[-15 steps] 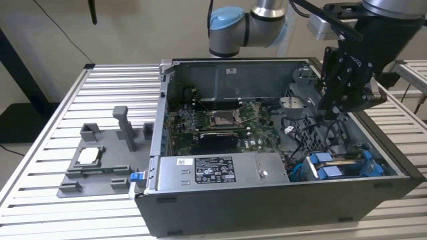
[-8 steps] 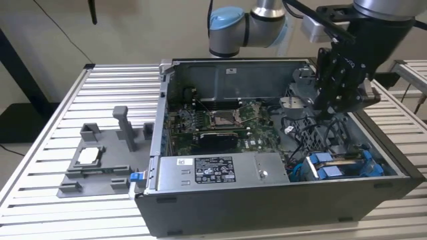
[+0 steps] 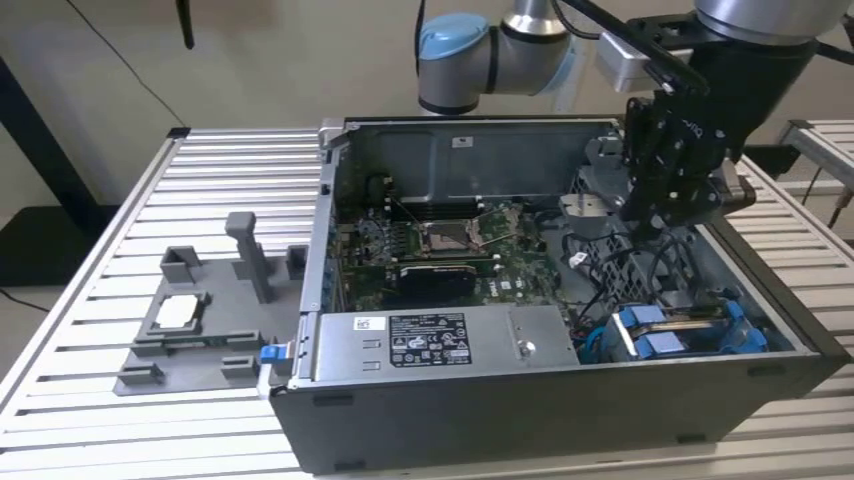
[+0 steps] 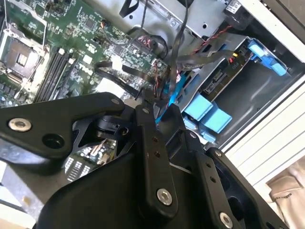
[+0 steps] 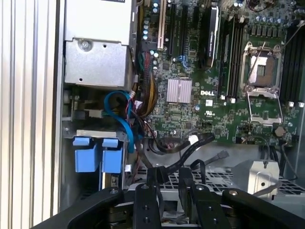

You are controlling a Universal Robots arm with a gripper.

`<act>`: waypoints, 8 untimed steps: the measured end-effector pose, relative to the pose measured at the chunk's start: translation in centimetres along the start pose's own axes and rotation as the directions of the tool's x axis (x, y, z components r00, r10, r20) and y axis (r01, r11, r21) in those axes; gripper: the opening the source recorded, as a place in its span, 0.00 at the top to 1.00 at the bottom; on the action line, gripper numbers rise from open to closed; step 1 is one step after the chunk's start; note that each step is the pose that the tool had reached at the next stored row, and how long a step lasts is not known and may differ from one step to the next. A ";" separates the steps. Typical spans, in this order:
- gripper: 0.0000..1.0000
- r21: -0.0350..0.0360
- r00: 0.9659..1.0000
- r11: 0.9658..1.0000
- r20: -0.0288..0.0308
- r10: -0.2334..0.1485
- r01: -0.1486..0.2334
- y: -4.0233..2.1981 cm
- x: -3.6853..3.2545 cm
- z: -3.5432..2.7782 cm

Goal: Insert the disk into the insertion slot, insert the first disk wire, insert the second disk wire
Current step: 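Insert the second disk wire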

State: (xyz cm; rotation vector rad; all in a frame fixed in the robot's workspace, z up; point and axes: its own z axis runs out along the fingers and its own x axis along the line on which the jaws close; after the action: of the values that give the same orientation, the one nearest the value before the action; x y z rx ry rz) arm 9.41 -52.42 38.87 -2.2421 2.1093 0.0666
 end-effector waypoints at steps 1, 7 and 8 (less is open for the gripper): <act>0.67 0.003 1.000 1.000 0.000 -0.003 0.003 0.10 -0.01 0.03; 0.67 0.024 1.000 1.000 -0.006 -0.011 0.011 1.12 -0.06 0.33; 0.67 0.028 1.000 1.000 -0.008 -0.012 0.012 1.29 -0.07 0.39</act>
State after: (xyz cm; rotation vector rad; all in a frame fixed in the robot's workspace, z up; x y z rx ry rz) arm 8.12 -52.41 38.47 -2.2424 2.0873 0.0267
